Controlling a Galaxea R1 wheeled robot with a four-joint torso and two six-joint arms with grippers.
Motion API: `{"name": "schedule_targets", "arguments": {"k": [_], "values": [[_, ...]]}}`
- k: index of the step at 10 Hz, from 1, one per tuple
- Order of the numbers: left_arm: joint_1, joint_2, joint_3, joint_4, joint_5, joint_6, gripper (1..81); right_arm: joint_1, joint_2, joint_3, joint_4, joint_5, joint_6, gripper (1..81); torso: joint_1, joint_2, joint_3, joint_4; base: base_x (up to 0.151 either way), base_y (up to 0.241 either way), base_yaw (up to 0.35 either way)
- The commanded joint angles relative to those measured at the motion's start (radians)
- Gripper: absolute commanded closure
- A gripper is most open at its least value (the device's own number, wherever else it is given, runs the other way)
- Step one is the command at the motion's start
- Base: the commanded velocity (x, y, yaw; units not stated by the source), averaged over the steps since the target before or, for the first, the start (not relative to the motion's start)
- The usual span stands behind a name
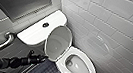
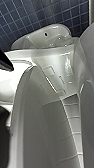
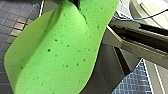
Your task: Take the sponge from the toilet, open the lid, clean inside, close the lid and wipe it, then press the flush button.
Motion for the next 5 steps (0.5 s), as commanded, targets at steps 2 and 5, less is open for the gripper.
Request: {"name": "schedule_targets", "arguments": {"k": [2,5], "values": [[-0.113,-0.075,-0.039,0.0,0.013,-0.071,1.0,-0.049,-0.018,0.011,-0.041,-0.038,-0.001,81.1,0.0,0.0,0.0,0.0,0.0,0.0,0.0],[-0.113,-0.172,0.083,0.011,0.014,-0.065,1.0,-0.026,-0.006,0.01,-0.044,-0.042,0.001,81.1,0.0,0.0,0.0,0.0,0.0,0.0,0.0]]}}
